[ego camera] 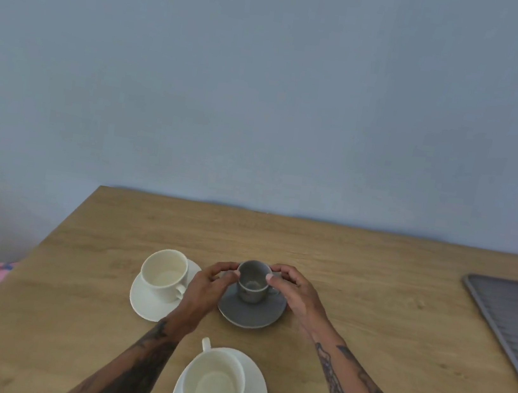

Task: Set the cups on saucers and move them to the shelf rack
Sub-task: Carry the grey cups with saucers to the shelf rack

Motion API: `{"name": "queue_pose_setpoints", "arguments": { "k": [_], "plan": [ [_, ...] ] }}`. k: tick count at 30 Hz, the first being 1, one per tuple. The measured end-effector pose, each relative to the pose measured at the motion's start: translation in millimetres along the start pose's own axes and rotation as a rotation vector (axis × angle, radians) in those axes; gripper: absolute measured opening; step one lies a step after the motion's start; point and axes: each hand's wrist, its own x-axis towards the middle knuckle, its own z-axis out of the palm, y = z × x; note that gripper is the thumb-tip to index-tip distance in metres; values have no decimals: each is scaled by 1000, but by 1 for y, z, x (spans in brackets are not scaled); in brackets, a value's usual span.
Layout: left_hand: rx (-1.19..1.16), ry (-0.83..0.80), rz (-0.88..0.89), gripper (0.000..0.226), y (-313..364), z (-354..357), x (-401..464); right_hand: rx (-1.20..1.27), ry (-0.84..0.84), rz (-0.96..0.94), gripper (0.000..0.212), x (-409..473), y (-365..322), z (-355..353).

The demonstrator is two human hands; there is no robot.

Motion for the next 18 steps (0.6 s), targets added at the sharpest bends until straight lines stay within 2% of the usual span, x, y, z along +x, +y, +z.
{"name": "queue_pose_setpoints", "arguments": {
  "k": [4, 10, 18],
  "plan": [
    [-45, 3, 44, 28, 18, -8, -7, -42, 18, -45, 17, -12, -25, -4],
    [-136, 8, 135, 21, 44, -43, -45, -72, 45, -157, 18, -53, -74, 11],
    [-178, 122, 233, 17, 46, -152, -145, -61, -28, -256, 18, -141, -127, 109]
  ]
}}
